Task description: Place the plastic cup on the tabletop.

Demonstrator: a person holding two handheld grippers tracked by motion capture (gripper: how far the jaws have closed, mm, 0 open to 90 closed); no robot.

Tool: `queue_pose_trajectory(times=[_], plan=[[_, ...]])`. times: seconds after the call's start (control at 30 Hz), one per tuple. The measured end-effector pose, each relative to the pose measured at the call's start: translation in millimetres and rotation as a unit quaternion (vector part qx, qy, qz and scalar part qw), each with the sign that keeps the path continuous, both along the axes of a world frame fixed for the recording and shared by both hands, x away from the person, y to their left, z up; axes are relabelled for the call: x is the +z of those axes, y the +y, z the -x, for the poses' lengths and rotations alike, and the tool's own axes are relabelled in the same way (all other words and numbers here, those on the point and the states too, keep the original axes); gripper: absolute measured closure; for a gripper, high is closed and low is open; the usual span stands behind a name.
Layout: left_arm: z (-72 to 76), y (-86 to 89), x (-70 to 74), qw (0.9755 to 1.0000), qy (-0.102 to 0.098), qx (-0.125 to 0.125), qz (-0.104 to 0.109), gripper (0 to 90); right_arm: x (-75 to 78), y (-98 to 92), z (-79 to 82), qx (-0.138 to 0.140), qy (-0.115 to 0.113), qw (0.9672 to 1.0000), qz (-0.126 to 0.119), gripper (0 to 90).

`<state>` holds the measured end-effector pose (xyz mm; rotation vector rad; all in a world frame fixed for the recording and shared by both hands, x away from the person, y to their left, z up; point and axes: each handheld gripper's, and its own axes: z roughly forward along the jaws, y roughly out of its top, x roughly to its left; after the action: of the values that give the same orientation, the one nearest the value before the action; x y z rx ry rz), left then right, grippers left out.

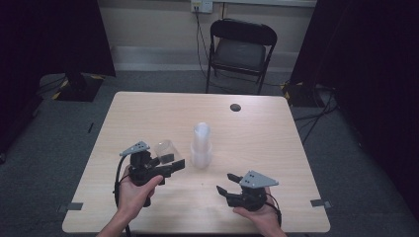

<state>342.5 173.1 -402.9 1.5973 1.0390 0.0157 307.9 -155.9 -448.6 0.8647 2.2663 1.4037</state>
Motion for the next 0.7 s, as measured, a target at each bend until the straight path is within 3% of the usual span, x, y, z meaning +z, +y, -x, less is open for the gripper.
queue_pose_trajectory(times=[0.07, 0.27, 0.37, 0.47, 0.6, 0.7], plan=[[1.2, 0.7, -2.8, 0.9999, 0.01, -0.003, 0.011, 36.8, 0.8, 4.6, 0.0, 0.005, -0.003, 1.0, -0.001, 42.8], [3.9, -1.2, -14.5, 0.9995, 0.029, -0.011, 0.01, 37.2, 7.3, 34.4, -0.6, 0.043, -0.024, 0.9986, -0.017, 50.9], [3.3, -5.3, -21.2, 0.9992, 0.037, -0.015, -0.003, 37.6, 7.9, 42.0, -1.1, 0.053, -0.03, 0.998, -0.016, 52.8], [5.5, -8.6, -24.2, 0.9985, 0.051, -0.021, 0.005, 37.7, 7.1, 55.2, -1.9, 0.067, -0.04, 0.9969, -0.01, 56.7], [8.3, -9.9, -22.1, 0.9982, 0.052, -0.026, 0.016, 37.7, 5.7, 61.8, 0.1, 0.076, -0.051, 0.9957, -0.017, 59.9], [10.8, -10.6, -21.3, 0.997, 0.06, -0.033, 0.036, 37.6, 5.4, 64.8, 3.1, 0.08, -0.074, 0.9937, -0.025, 62.9]])
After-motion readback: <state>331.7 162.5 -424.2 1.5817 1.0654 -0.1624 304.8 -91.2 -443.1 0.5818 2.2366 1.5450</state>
